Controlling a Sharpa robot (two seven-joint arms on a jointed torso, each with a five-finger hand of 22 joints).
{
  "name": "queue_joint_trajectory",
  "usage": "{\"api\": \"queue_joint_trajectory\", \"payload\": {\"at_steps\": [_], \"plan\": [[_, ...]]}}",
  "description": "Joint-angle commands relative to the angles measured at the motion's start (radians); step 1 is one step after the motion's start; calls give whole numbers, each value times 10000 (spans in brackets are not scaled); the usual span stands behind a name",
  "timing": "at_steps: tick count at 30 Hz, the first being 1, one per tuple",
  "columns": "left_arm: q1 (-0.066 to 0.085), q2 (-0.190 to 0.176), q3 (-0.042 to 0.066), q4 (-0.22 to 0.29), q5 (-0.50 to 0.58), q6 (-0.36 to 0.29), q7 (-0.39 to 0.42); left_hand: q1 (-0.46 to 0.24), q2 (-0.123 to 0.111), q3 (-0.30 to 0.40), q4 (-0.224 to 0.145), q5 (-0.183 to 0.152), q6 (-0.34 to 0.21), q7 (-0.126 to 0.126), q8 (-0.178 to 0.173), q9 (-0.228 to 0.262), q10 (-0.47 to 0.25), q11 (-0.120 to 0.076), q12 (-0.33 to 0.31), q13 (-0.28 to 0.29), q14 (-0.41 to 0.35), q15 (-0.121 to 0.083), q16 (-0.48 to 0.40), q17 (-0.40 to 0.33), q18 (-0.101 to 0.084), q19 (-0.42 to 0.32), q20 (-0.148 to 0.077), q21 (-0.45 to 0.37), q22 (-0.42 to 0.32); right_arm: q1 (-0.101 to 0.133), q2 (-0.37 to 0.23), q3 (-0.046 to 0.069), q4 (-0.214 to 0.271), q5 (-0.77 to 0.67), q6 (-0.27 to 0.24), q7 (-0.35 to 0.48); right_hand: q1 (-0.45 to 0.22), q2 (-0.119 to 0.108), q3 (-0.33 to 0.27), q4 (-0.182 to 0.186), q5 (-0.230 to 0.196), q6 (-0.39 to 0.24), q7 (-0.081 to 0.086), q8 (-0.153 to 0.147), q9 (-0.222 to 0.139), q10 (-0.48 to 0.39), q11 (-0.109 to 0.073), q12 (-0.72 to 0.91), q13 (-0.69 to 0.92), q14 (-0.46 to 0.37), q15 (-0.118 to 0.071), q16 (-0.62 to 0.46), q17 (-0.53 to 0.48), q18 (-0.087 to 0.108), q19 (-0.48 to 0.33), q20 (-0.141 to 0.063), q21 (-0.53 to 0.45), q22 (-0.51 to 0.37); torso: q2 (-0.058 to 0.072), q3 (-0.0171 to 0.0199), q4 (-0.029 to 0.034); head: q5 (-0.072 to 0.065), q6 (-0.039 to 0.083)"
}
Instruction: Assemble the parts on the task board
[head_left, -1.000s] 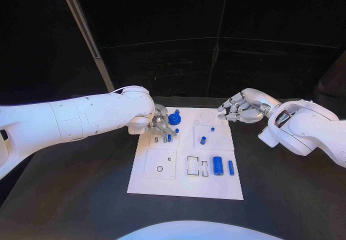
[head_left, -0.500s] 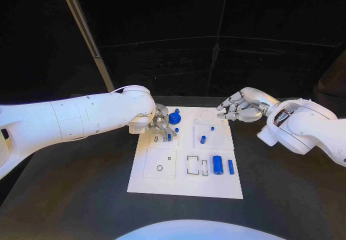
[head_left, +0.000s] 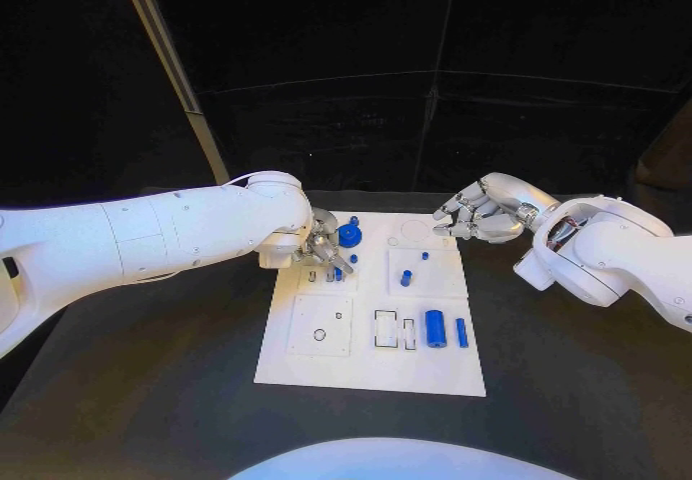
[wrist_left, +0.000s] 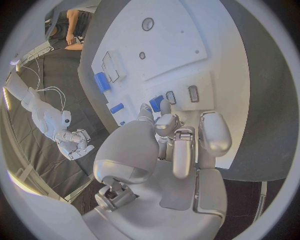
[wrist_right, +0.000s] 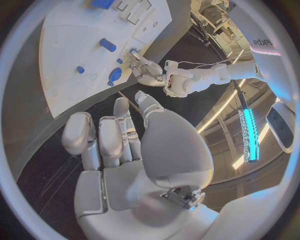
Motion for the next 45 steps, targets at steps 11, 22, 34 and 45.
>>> {"api": "queue_joint_trajectory", "payload": {"at_steps": [11,22,34,45], "plan": [[-1,-8,-32,-11,235,88,-69,345,52,240,-390,19,-165,28,96,70,-84,27,1,-45,1055,-17,32,2634,-95,20,31,36,22,20,36,7,-30,-21,29,2,104,-36,-27,24,74,-85,8,50,-10,-44,-37,-37,-30,103,-42,-54,-21,130,-60,-6,-71,-21,-1,-2,-2,-22,-19],[-5,-152,-34,155,976,-836,56,1861,714,3068,-2076,51,-550,4,-202,-46,-312,-4,-384,-329,1055,-99,32,2634,-99,-5,-54,61,121,19,74,7,-78,-21,80,5,104,-39,-29,45,147,-91,8,62,-10,-40,-38,-32,-43,107,-42,-67,-22,130,-55,-7,-84,-30,4,-2,-1,-14,-58],[-7,-852,-36,849,1600,-1666,143,-1319,-1411,9416,-2795,24,-488,30,327,324,-14,3,-223,-262,1055,-34,32,2634,-120,51,26,136,415,19,123,4,-187,-21,256,-51,102,-46,-33,63,207,-96,8,72,-10,-46,-37,-47,-72,110,-43,-81,-27,132,-56,-8,-99,-45,-11,20,42,38,-34],[-66,-1355,-49,1536,1407,-2799,222,-1487,-1563,9876,-2877,25,-491,0,480,426,101,-28,-77,-118,1055,-59,32,2634,-155,155,4,256,615,19,153,3,-267,-21,393,-43,14,-65,-80,158,257,-116,13,88,-12,-55,-28,-68,-124,111,-36,-124,-55,140,-78,-6,-144,-103,-2,61,75,118,-27]]}}
